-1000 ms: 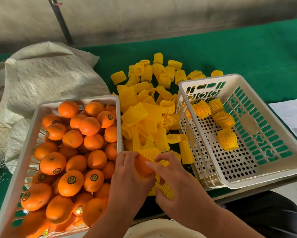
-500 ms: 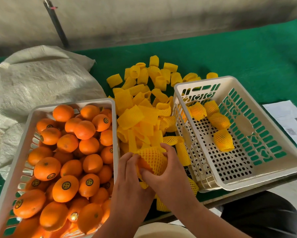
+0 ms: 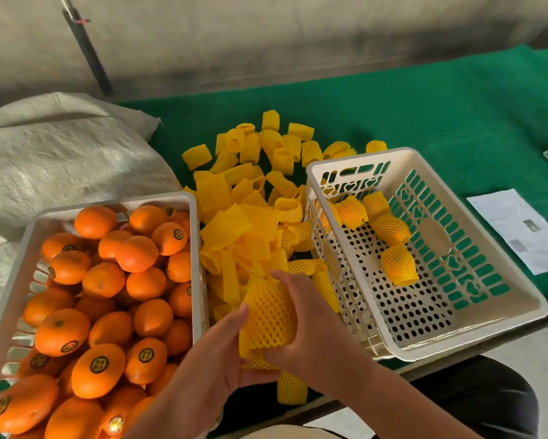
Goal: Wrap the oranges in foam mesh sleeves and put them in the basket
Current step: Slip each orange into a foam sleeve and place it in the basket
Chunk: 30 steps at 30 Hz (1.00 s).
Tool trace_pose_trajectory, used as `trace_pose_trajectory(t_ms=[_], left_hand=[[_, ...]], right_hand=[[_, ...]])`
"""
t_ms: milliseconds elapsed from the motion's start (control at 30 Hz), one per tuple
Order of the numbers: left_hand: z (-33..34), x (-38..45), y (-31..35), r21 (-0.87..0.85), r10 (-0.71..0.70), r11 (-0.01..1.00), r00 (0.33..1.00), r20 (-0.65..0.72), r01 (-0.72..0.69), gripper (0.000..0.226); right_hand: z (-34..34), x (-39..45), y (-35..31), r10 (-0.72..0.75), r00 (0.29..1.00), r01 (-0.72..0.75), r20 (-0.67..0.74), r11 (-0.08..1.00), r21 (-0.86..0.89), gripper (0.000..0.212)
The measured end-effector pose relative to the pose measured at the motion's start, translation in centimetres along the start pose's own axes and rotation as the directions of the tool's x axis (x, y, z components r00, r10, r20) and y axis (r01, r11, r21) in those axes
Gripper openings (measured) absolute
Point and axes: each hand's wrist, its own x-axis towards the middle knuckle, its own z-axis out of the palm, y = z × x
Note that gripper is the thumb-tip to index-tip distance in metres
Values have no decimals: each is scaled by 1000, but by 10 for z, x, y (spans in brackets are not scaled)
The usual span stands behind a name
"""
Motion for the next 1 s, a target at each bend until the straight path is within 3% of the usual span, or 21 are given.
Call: trace_pose_trajectory(t_ms=[67, 167, 267, 333, 433, 467, 533, 600, 633, 733, 800, 900, 1000], left_hand=[[1, 1, 2, 5, 27, 1000, 998, 51, -27, 53], [6, 1, 3, 16, 154, 988, 987, -44, -154, 50], [13, 5, 3, 108, 215, 973, 973, -82, -206, 50], [16, 6, 1, 186, 173, 969, 983, -60, -160, 51], [11, 5, 6, 439, 178, 889, 982, -67, -131, 37], [5, 5, 8, 571, 249, 804, 966, -64, -169, 34], [-16, 4, 11, 859, 472, 476, 879, -68, -189, 42], [-39, 3, 12, 991, 645, 127, 762, -49, -44, 55], [-49, 4, 9, 999, 671, 38, 740, -46, 28, 61], [-68, 12, -9, 981, 599, -22, 788, -141, 192, 89], [-68, 20, -24, 970, 525, 18, 823, -217, 244, 98], [-68, 34, -33, 964, 533, 132, 803, -267, 233, 94], [-72, 38, -31, 956, 533, 71, 799, -278, 285, 93]], right_hand=[[0, 3, -2, -43, 996, 41, 77, 999, 29, 113], [-5, 5, 4, 31, 993, -49, 114, 987, 156, 127], [-9, 5, 7, 174, 970, -231, 171, 878, 419, 96], [-8, 6, 7, 199, 972, -235, 125, 844, 482, 72], [-10, 11, 8, 253, 966, -240, 54, 796, 556, 61], [-14, 13, 11, 264, 963, -244, 52, 775, 583, 60], [-30, 17, 19, 287, 958, -226, -2, 758, 612, 62], [-54, 27, 34, 357, 927, -213, -115, 754, 622, 66], [-68, 33, 45, 405, 896, -213, -185, 755, 620, 66], [-107, 55, 92, 530, 759, -304, -379, 803, 513, 77], [-122, 69, 132, 573, 693, -419, -438, 814, 402, 80], [-128, 84, 187, 579, 677, -571, -455, 803, 172, 84], [-128, 102, 228, 549, 702, -641, -454, 765, -65, 85]])
